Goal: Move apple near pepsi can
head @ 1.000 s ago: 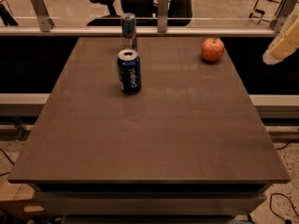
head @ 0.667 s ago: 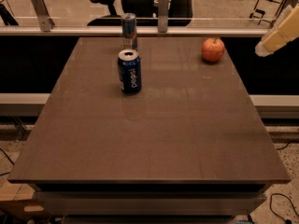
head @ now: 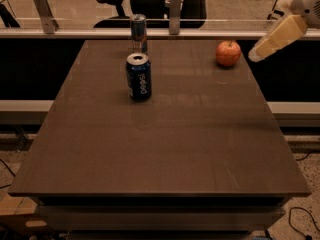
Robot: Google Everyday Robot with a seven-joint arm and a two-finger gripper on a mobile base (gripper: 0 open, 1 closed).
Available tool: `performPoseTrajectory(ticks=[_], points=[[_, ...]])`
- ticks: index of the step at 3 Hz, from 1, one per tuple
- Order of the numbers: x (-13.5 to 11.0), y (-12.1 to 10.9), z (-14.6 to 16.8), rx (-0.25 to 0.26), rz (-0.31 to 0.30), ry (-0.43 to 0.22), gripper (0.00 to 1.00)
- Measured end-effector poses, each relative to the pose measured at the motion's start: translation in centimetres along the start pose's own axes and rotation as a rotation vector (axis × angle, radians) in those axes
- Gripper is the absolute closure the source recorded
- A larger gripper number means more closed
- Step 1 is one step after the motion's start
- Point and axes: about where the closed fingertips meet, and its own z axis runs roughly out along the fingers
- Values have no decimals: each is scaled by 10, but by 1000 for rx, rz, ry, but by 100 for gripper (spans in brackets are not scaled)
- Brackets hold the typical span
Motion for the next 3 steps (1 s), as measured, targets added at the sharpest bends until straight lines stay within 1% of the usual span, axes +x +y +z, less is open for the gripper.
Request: performPoseTrajectory(ticks=[1,2,3], points=[[7,-16,43,-2,71,-13,0],[7,-17,44,-2,72,-14,0],[6,-16,46,-3,89,-16,0]])
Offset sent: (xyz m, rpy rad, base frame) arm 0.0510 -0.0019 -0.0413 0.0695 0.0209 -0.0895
